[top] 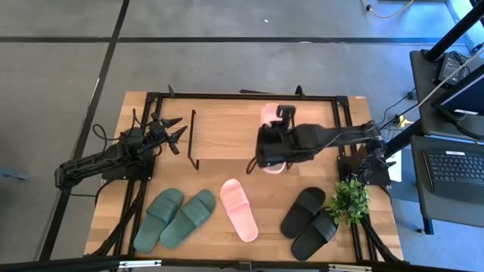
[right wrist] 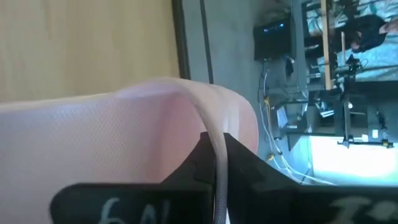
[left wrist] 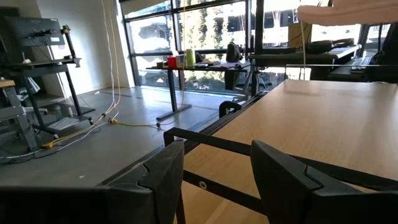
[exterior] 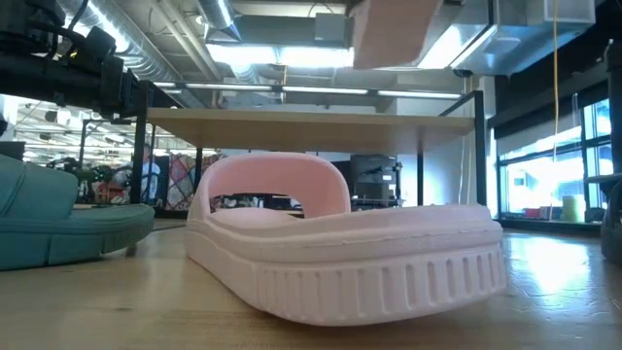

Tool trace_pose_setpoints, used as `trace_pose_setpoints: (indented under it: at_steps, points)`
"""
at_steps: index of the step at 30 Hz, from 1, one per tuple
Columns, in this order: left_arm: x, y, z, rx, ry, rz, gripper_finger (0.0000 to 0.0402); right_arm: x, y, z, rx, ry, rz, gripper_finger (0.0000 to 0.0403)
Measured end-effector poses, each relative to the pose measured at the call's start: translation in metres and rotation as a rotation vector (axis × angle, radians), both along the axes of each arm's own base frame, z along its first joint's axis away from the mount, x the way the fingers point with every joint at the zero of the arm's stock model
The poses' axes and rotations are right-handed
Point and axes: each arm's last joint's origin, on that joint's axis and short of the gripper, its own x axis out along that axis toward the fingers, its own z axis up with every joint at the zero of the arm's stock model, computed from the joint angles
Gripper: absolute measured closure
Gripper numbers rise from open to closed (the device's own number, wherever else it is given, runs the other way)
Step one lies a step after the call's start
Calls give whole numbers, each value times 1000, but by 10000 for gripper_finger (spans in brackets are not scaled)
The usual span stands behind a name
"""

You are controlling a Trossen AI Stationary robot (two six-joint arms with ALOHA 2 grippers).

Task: Pick and place slides into the shelf
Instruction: Put the right pink slide on the shelf

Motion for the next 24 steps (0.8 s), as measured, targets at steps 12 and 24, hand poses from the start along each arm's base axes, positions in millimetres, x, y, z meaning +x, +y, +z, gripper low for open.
trace_pose_setpoints:
  at_steps: [12, 24]
  points:
    - [0, 0, 0, 0, 0, 0, 223, -43, -43, -40, 39, -136, 104, 391]
    - [0, 0, 0, 0, -1, 0, 223, -51, -76, -99, 98, -87, 65, 391]
